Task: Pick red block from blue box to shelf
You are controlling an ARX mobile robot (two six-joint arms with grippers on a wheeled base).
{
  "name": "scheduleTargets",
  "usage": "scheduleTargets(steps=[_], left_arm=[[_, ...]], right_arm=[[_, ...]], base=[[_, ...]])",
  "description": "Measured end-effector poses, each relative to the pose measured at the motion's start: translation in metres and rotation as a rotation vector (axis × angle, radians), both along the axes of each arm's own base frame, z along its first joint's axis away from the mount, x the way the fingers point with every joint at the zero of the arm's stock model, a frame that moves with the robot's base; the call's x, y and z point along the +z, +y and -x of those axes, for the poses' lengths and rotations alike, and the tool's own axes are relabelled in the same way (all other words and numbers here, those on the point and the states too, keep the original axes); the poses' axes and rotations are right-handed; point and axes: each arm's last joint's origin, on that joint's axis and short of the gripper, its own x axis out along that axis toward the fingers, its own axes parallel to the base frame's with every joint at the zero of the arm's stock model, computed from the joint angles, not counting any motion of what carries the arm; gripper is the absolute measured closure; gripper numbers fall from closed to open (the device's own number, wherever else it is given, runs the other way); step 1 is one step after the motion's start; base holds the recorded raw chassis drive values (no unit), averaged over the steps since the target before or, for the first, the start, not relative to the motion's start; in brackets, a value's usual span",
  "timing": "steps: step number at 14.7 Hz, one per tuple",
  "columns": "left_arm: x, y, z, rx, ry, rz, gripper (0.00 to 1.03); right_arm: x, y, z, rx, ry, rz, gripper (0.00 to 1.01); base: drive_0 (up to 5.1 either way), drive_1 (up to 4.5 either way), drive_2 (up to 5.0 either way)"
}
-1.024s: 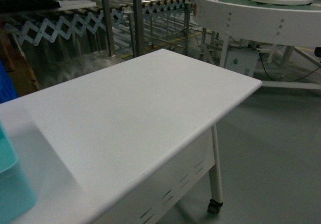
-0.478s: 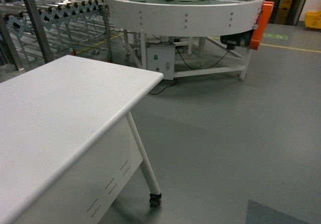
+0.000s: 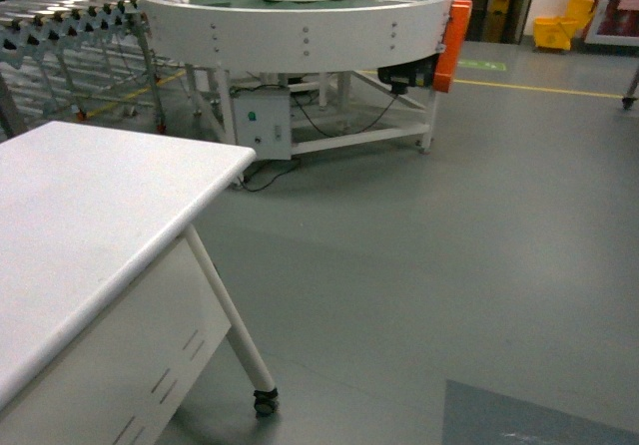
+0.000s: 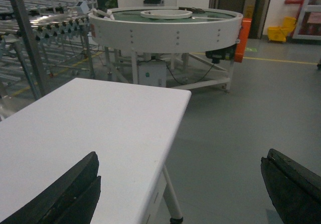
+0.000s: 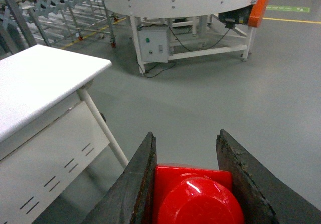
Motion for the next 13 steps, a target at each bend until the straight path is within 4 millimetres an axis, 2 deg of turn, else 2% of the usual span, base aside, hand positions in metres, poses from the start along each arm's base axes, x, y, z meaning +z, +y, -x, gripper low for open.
scheduleTargets(steps=[7, 9, 13], left_arm=[[0.0, 0.0, 0.0, 0.0, 0.0, 0.0, 0.05], [-0.0001, 0.0, 0.0, 0.0, 0.001, 0.0, 0.05], [-0.0001, -0.0001, 0.0, -0.001, 0.001, 0.0, 0.05]], right_arm=[[0.0, 0.0, 0.0, 0.0, 0.0, 0.0, 0.72], [0.0, 0.0, 0.0, 0.0, 0.0, 0.0, 0.72], [0.0005, 0.0, 0.0004, 0.0, -0.004, 0.0, 0.72]], base=[[-1.7, -1.66, -1.7], [-1.3, 0.89, -3.5], [0.0, 4.18, -4.1]])
